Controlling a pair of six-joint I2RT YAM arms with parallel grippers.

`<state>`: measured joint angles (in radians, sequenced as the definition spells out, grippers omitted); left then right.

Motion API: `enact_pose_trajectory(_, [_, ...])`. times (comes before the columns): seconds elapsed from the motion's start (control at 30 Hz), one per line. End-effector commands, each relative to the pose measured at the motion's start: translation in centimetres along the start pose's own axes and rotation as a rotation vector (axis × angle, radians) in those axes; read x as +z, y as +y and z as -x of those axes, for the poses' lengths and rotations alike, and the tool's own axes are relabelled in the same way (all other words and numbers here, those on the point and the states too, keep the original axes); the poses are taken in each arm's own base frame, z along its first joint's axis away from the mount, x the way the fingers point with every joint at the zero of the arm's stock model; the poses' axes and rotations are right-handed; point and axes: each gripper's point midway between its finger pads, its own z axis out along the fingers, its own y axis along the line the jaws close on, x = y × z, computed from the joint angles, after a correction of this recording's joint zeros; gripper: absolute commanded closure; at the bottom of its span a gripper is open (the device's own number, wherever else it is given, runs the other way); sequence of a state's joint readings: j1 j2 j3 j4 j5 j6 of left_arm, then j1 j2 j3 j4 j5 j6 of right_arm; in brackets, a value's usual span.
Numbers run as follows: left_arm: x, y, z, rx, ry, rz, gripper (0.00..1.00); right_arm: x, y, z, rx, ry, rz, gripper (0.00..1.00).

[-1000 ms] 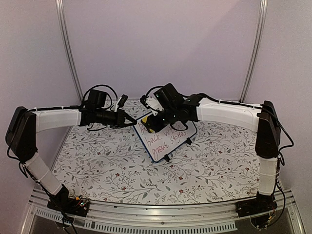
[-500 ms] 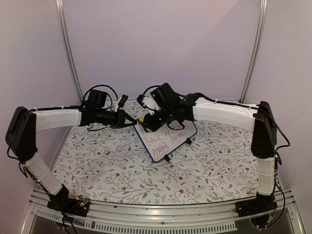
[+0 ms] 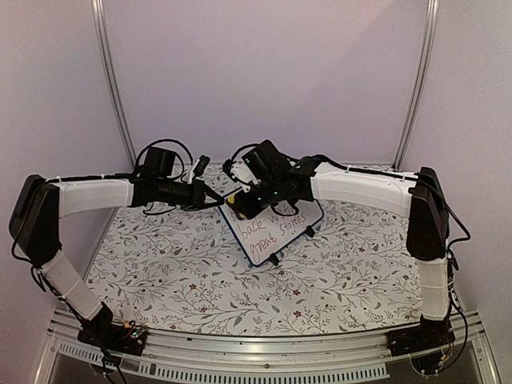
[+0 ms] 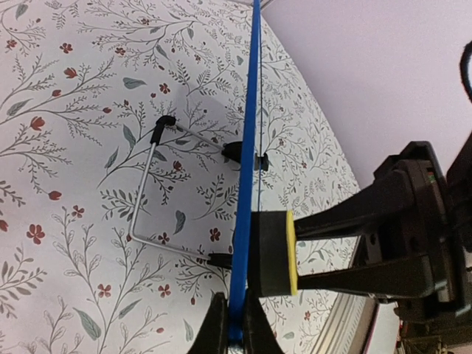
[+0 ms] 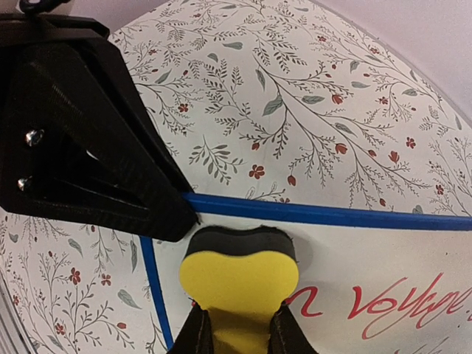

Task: Erase the whiteboard
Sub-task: Erase the whiteboard at the center of the board.

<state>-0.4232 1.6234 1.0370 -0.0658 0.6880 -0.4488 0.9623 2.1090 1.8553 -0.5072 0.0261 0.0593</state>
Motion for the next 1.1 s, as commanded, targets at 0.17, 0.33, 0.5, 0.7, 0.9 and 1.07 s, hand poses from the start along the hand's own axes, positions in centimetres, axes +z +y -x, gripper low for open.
enact_pose_trajectory(0.17, [-0.5,-0.6,1.0,0.01,-0.028,0.003,0.96,1.6,0.1,-2.6,-0.025,0.082,-0.045,0.81])
enact_pose_trajectory(0.33, [-0.5,-0.6,1.1,0.011,-0.03,0.005,0.96,1.6,0.3,-3.3,-0.028,0.097,-0.046,0.81])
enact_pose_trajectory(0.5, [-0.5,-0.6,1.0,0.011,-0.028,0.005,0.96,1.5,0.4,-3.9,-0.028,0.108,-0.046,0.81])
enact_pose_trajectory(0.7, [-0.5,-0.5,1.0,0.01,-0.029,0.006,0.96,1.6,0.7,-5.1,-0.029,0.132,-0.046,0.81])
enact_pose_trajectory(0.9, [-0.5,-0.5,1.1,0.011,-0.031,0.011,0.96,1.6,0.6,-6.5,-0.023,0.154,-0.051,0.81])
enact_pose_trajectory(1.07, [-0.4,-0.4,1.0,0.008,-0.027,0.01,0.96,1.4,0.4,-6.7,-0.019,0.152,-0.059,0.82])
